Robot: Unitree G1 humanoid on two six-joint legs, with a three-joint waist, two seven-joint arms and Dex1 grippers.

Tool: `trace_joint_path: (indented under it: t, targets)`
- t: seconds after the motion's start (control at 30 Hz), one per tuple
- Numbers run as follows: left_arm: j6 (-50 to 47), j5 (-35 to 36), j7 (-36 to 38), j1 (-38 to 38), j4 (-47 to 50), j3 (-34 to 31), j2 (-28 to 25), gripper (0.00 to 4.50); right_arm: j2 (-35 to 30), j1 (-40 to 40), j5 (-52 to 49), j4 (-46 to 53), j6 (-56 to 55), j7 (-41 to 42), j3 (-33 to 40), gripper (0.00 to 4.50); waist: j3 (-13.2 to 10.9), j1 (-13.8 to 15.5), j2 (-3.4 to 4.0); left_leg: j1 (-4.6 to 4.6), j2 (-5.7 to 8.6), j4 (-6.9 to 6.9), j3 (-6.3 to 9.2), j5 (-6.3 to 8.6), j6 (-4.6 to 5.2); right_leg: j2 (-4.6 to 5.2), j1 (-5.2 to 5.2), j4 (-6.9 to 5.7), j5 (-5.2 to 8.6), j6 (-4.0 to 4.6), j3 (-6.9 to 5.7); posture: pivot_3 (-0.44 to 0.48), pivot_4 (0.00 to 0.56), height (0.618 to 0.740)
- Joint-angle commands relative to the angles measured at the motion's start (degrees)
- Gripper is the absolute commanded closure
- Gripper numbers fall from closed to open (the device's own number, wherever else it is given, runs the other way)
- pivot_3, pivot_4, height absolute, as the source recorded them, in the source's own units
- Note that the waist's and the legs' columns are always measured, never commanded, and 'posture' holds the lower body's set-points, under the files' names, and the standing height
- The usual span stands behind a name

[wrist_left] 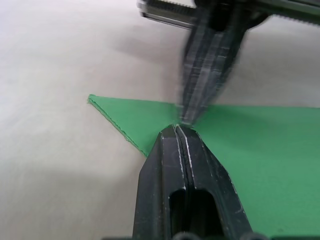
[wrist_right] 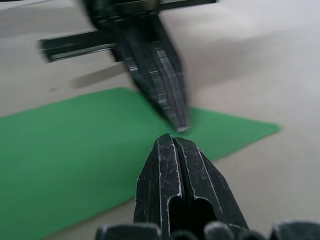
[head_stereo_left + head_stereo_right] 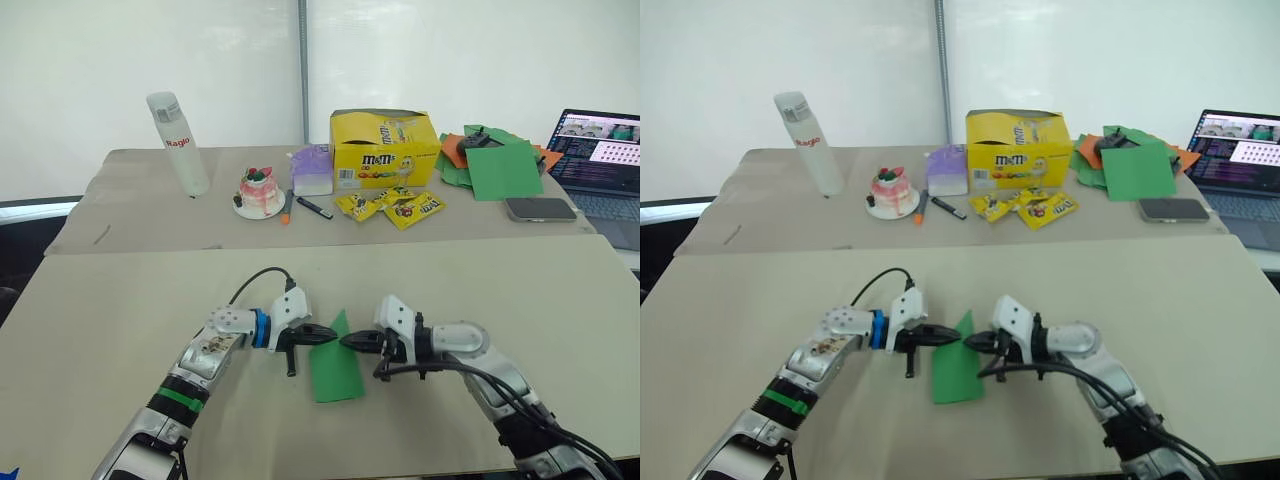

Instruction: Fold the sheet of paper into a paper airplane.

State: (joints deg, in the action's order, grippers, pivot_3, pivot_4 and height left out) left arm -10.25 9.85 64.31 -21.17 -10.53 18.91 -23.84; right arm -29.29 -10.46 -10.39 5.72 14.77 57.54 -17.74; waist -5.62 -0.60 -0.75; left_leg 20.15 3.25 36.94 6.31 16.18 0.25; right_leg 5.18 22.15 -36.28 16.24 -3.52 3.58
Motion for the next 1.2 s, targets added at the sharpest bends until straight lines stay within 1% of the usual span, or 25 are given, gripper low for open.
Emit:
trace_joint_path:
  t: [0.03,0.33,0.4,0.47,0.53,0.6,0.67,0.73,0.77,0.83,0.93,1.03,1.13,1.2]
  targets:
    - [-1.7,-1.65,0.38,0.54,-0.15,0.98,-1.43,4.5,-3.19,5.38,-1.61,3.69,2.7,1.92,0.02,4.47,0.0,0.17,0.01,0.0,0.01,0.0,0.0,0.01,0.01,0.01,-0.01,0.02,0.0,0.0,0.0,0.0,0.15,0.74]
    - [-2.2,-1.72,1.97,-1.27,-0.58,1.42,-1.67,4.5,-10.67,15.46,-4.97,13.53,7.83,4.44,-2.09,4.47,0.0,0.66,-0.01,0.0,0.01,0.01,-0.01,0.03,0.06,-0.01,-0.06,0.07,0.01,-0.01,0.0,0.0,0.15,0.74]
    - [-2.16,-1.7,2.17,-1.66,-0.81,1.35,-1.64,4.5,-12.11,17.32,-6.14,15.1,8.85,4.32,-1.13,4.47,-0.01,0.89,-0.03,0.0,0.02,0.01,-0.01,0.05,0.08,0.0,-0.07,0.09,0.01,-0.01,0.0,0.0,0.15,0.74]
    - [-1.95,-1.69,2.36,-1.88,-1.09,1.33,-1.65,4.5,-12.1,18.13,-9.11,16.69,10.69,3.07,1.63,4.47,-0.02,1.06,-0.07,0.0,0.01,0.02,-0.02,0.05,0.09,0.0,-0.09,0.12,0.01,-0.01,0.0,0.0,0.15,0.74]
    - [-1.75,-1.67,2.51,-1.96,-1.31,1.26,-1.72,4.5,-11.33,17.54,-13.81,18.98,13.31,1.69,5.82,4.47,-0.03,1.27,-0.07,0.0,0.02,0.02,-0.02,0.05,0.09,0.0,-0.1,0.12,0.01,-0.01,0.0,0.0,0.15,0.74]
    - [-1.74,-1.58,2.52,-1.88,-1.22,1.18,-1.77,4.5,-10.88,14.79,-20.02,22.31,17.53,0.26,10.37,4.47,-0.06,1.27,-0.1,0.01,0.02,0.04,-0.02,0.05,0.09,0.02,-0.09,0.11,0.01,-0.01,0.0,0.0,0.15,0.74]
    - [-1.59,-1.54,2.51,-1.89,-1.38,1.05,-1.83,4.5,-10.91,9.81,-25.15,25.21,22.78,-1.29,13.05,4.47,-0.11,1.11,-0.1,0.03,0.04,0.05,-0.03,0.05,0.09,0.05,-0.08,0.1,0.0,-0.01,0.01,0.0,0.15,0.74]
    - [-1.59,-1.51,2.49,-1.87,-1.41,0.97,-1.77,4.5,-9.44,3.42,-29.67,26.61,27.93,-3.94,14.0,4.47,-0.11,0.98,-0.09,0.02,0.02,0.04,-0.05,0.05,0.09,0.04,-0.05,0.08,-0.01,0.01,0.04,0.0,0.15,0.74]
    - [-1.6,-1.51,2.46,-1.88,-1.41,0.98,-1.65,4.5,-8.92,0.55,-28.93,26.37,29.32,-5.11,12.64,4.47,-0.11,1.01,-0.09,0.01,-0.02,0.03,-0.05,0.05,0.09,0.0,-0.05,0.07,-0.01,0.02,0.02,0.0,0.15,0.74]
    - [-1.48,-1.53,2.36,-1.93,-1.55,1.03,-1.34,4.5,-8.05,-2.75,-24.02,24.38,29.29,-6.59,7.33,4.47,-0.11,1.3,-0.1,0.02,-0.06,0.01,0.01,0.05,0.09,-0.04,-0.02,0.08,-0.01,0.02,-0.07,0.0,0.15,0.74]
    - [-0.95,-1.61,1.74,-2.12,-2.07,0.8,-0.67,4.5,-6.38,-4.0,-18.79,20.82,26.99,-7.2,0.56,4.47,-0.11,1.58,-0.16,0.08,-0.04,0.01,0.1,0.05,0.08,0.01,0.0,0.1,-0.01,0.01,-0.32,0.0,0.15,0.74]
    - [-0.33,-1.6,0.95,-3.03,-2.96,0.08,-0.02,4.5,-4.19,-4.82,-13.54,16.63,24.12,-8.18,-4.7,4.47,-0.11,1.28,-0.17,0.09,0.13,0.05,-0.02,0.05,0.08,0.22,0.03,0.1,-0.01,0.01,-0.28,0.0,0.15,0.74]
    - [0.57,-1.68,2.39,-3.28,-3.2,0.66,-0.37,4.5,-1.44,-5.12,-9.68,11.69,22.48,-10.54,-6.49,4.47,-0.11,1.26,-0.16,0.08,0.15,0.14,-0.02,0.04,0.08,0.22,0.01,0.07,-0.01,0.01,-0.28,0.0,0.15,0.74]
    - [0.84,-1.32,3.79,-3.24,-3.5,1.14,-0.37,4.5,-1.41,-4.19,-6.79,9.12,22.63,-11.77,-7.82,4.47,-0.11,1.28,-0.15,0.06,0.13,0.13,0.0,0.04,0.07,0.18,0.02,0.01,-0.01,0.02,-0.29,0.0,0.15,0.74]
